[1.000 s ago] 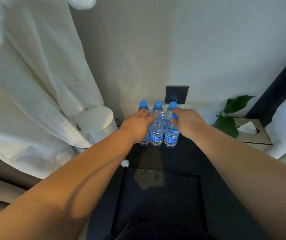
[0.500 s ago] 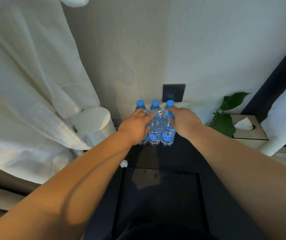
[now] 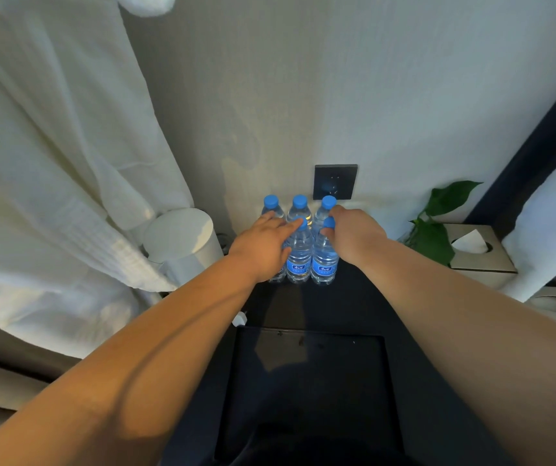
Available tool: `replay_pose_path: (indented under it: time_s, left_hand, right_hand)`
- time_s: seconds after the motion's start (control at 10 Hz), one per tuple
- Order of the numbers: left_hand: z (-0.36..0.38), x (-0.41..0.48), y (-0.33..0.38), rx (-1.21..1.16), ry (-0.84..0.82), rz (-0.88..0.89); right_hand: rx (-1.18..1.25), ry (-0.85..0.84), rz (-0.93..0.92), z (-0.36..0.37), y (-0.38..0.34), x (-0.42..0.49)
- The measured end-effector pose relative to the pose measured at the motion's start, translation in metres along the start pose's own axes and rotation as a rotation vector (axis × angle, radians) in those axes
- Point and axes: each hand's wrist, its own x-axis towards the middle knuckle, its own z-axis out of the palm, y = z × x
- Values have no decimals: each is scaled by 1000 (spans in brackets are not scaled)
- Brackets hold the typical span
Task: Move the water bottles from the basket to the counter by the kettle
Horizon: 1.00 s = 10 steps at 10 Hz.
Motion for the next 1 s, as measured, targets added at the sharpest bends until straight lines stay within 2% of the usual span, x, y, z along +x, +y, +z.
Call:
replay_pose_path:
  time_s: [0.6, 0.7, 1.0]
  left_hand:
    - [-3, 0, 2, -27, -41, -19]
    - [-2, -2, 8, 41, -35, -36]
    - [4, -31, 19, 11, 120, -72]
  right_hand:
    - [36, -22, 0, 3, 1, -2]
    - [27, -12, 22, 2, 0, -9]
    - [58, -18, 124, 12, 25, -44]
